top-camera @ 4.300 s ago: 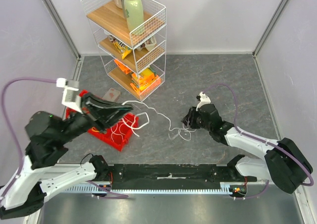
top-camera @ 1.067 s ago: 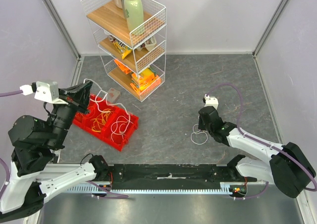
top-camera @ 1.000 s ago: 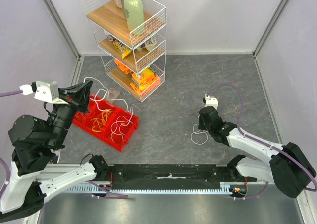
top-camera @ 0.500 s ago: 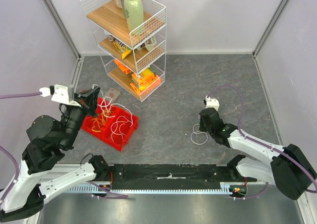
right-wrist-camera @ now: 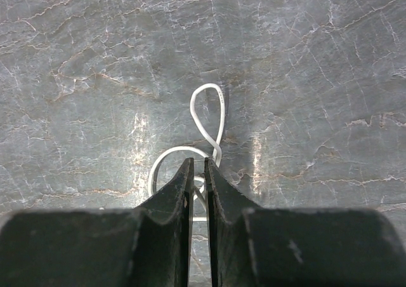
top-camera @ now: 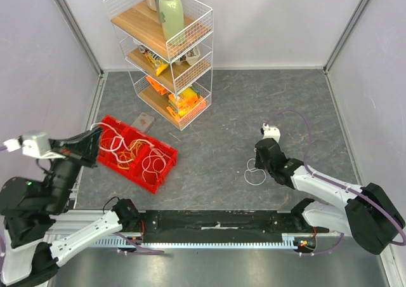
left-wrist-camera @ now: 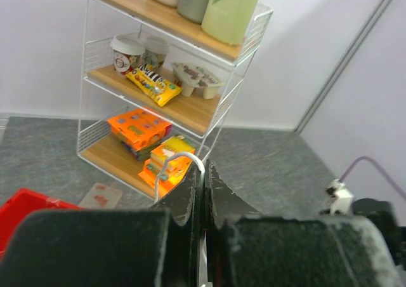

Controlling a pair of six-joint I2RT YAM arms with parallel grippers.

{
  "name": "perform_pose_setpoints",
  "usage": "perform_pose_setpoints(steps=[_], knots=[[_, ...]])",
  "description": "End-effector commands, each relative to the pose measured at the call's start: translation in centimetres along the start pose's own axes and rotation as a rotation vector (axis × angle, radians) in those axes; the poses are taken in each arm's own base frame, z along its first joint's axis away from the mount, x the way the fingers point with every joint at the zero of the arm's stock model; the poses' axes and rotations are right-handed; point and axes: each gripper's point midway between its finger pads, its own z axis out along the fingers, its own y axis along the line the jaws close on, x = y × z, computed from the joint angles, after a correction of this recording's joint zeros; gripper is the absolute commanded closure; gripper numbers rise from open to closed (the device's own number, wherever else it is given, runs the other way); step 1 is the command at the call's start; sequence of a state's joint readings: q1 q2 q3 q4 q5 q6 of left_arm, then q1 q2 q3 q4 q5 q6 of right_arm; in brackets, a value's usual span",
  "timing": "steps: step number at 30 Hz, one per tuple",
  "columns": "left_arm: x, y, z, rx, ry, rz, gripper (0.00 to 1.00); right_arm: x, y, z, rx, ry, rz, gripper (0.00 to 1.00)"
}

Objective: Untangle the cables

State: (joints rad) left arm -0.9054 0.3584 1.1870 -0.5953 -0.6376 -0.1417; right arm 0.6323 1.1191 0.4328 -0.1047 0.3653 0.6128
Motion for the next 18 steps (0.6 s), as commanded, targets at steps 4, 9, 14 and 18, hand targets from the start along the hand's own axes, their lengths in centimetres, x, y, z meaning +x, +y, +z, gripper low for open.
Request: perform_pose_setpoints(steps=[4,9,14,18], knots=[[0.4,-1.1,-1.6,0.083,0.027,-0.166,0.98,-0.4,0.5,0.6,-0.003,-0.005,0.006,0.82],[5.4,-3.2,0.8,0.096,0.125,-0.164,0.98,-0.3,0.7,0.6,-0.018,-0.005,0.022,0.82],[9.1,-3.8,3.8,0.019,0.192,-0.114,0.98,-0.2,0.4,0.2,-0.016,-0.009,0.025,0.82],[11.5,-2.5,5.3,-0.11,0.231,-0.048,0.98,-0.3,0.0,-0.2,-0.013,-0.026,0.027,0.82]])
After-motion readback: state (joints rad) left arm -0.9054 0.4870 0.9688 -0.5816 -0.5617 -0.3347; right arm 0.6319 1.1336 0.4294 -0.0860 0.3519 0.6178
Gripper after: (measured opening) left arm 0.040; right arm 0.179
